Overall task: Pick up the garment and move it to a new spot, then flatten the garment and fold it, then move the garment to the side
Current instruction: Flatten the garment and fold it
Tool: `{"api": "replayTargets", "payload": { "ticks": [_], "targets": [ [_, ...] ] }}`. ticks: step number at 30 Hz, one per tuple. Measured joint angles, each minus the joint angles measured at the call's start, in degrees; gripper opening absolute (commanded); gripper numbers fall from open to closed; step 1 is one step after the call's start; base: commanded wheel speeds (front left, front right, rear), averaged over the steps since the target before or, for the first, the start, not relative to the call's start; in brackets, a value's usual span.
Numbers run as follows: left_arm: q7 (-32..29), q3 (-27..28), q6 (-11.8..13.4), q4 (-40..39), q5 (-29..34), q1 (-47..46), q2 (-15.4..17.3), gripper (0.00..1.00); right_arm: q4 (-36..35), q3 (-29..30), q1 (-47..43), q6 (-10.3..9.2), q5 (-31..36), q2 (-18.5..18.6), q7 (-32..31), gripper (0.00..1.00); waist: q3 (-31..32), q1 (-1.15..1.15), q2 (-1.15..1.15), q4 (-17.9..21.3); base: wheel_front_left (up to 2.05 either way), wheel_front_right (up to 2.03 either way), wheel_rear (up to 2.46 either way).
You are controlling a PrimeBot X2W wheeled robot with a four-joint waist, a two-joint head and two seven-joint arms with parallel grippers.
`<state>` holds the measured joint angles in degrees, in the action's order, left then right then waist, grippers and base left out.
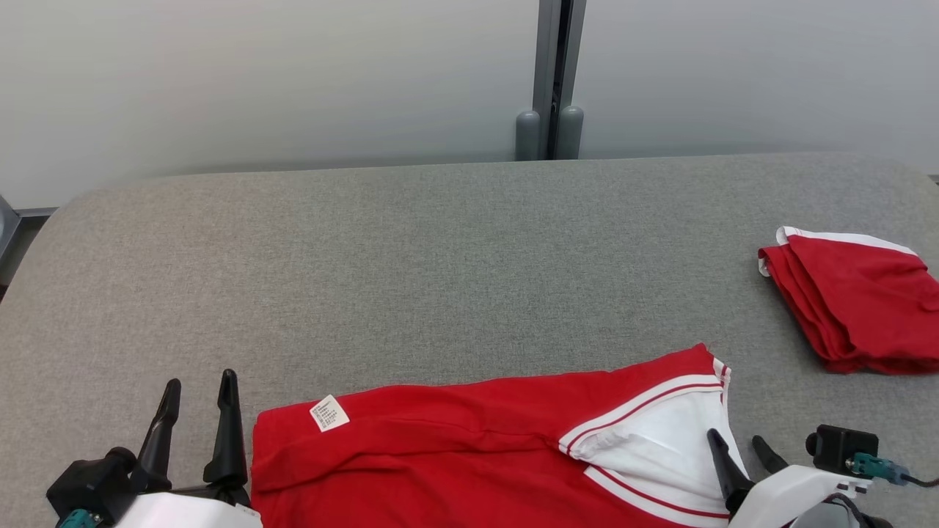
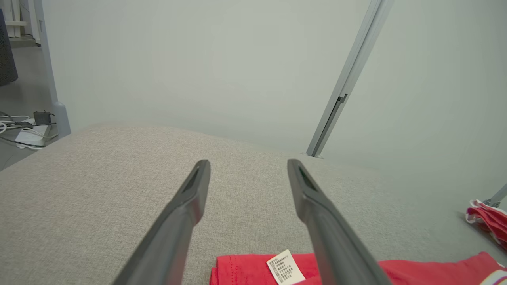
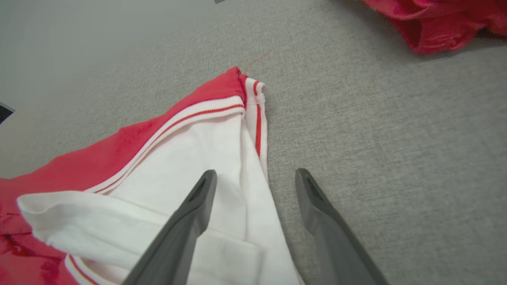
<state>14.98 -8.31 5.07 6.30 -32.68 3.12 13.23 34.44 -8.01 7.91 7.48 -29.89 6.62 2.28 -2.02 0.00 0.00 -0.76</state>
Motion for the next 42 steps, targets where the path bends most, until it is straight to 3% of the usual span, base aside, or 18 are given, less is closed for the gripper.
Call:
{"api": "replayTargets", "payload": {
  "ticks": [12, 13, 14, 15, 16, 22, 31, 42],
  "targets": [
    [0.0, 0.9, -2.6, 2.1, 1.9, -0.9, -1.3, 1.00, 7.3, -2.1, 5.0, -0.09, -6.6, -1.0, -9.3, 1.00, -0.7, 0.00, 0.00, -0.9, 0.00, 0.00, 0.00],
    [0.0, 1.0, -2.7, 2.2, 1.9, -0.9, -1.4, 1.00, 7.3, -2.7, 5.3, -0.19, -7.6, -1.0, -10.1, 0.84, -0.8, 0.00, 0.00, -1.0, 0.00, 0.00, 0.00],
    [0.0, 1.0, -2.9, 2.4, 2.0, -1.0, -1.5, 1.00, 7.2, -3.3, 5.6, -0.23, -8.6, -1.0, -10.9, 0.45, -0.7, 0.00, 0.00, -1.0, 0.00, 0.00, 0.00],
    [0.0, 1.0, -3.0, 2.5, 2.0, -1.0, -1.6, 1.00, 7.0, -3.7, 5.7, -0.23, -9.3, -1.0, -11.6, 0.27, -0.7, 0.00, 0.00, -1.1, 0.00, 0.00, 0.00],
    [0.0, 1.0, -3.0, 2.6, 2.0, -1.0, -1.7, 1.00, 7.0, -3.9, 5.8, -0.23, -10.0, -1.2, -11.9, 0.00, -0.7, 0.00, 0.00, -1.2, 0.00, 0.00, 0.00],
    [0.0, 0.9, -3.5, 3.5, 2.4, -1.0, -2.1, 1.00, 7.7, -4.1, 6.0, 0.03, -14.1, -2.5, -14.7, 0.00, -0.4, 0.00, 0.00, -1.5, 0.00, 0.00, 0.00],
    [0.0, 1.1, -4.0, 4.1, 2.6, -1.0, -2.7, 1.00, 5.2, -3.9, 8.2, 0.02, -14.5, -1.0, -16.8, 0.00, -0.1, 0.00, 0.00, -1.2, 0.00, 0.00, 0.00],
    [0.0, 1.7, -4.6, 4.4, 3.0, -1.0, -3.2, 1.00, -0.9, 4.7, 7.7, 0.01, -11.5, 6.6, -18.1, 0.00, 0.4, 0.00, 0.00, -0.3, 0.00, 0.00, 0.00]
  ]
}}
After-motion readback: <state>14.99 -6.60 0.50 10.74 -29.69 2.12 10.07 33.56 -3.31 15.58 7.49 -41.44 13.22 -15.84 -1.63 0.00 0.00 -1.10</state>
